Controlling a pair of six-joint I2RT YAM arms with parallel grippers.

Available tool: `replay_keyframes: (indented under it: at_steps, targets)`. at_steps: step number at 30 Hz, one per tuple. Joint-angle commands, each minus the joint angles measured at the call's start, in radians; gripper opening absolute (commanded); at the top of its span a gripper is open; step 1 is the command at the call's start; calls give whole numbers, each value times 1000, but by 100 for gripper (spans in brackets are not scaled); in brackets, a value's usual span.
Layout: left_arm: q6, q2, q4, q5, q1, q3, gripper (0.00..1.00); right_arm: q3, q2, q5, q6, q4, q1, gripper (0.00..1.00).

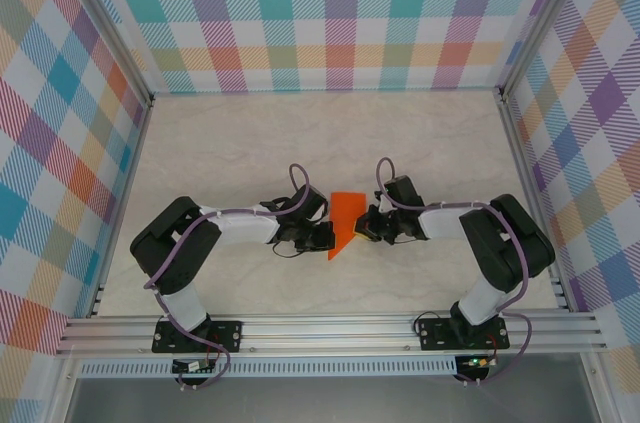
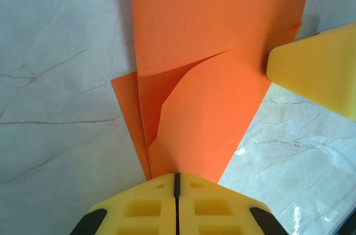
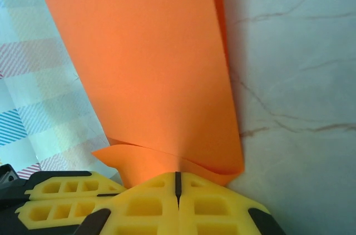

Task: Fold a paper plane with a square sheet of paper (pick it up from the middle)
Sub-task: Third fold the triangle at the center of the table.

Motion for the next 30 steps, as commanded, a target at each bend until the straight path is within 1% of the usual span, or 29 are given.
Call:
replay_keyframes:
  at_steps: [1,6,16,25,28,30]
  targets:
    - [15,41,-116,-91,7,-46,6,25,31,-5,-30,-7,-21,0]
    - [14,42,-106,-85,7,-55,6,31,31,-37,-30,8,-45,0]
    - [18,35,-105,-83,7,-64,6,62,66,-75,-57,-19,-117,0]
    - [17,20,-96,-61,6,-58,7,69,-42,-151,-69,-27,-110,3]
    - [18,19,-98,-59,7,-52,7,87,-36,-166,-74,-34,-74,3]
    - [19,19,-99,-58,7,-47,7,98,-15,-149,-73,-44,-45,3]
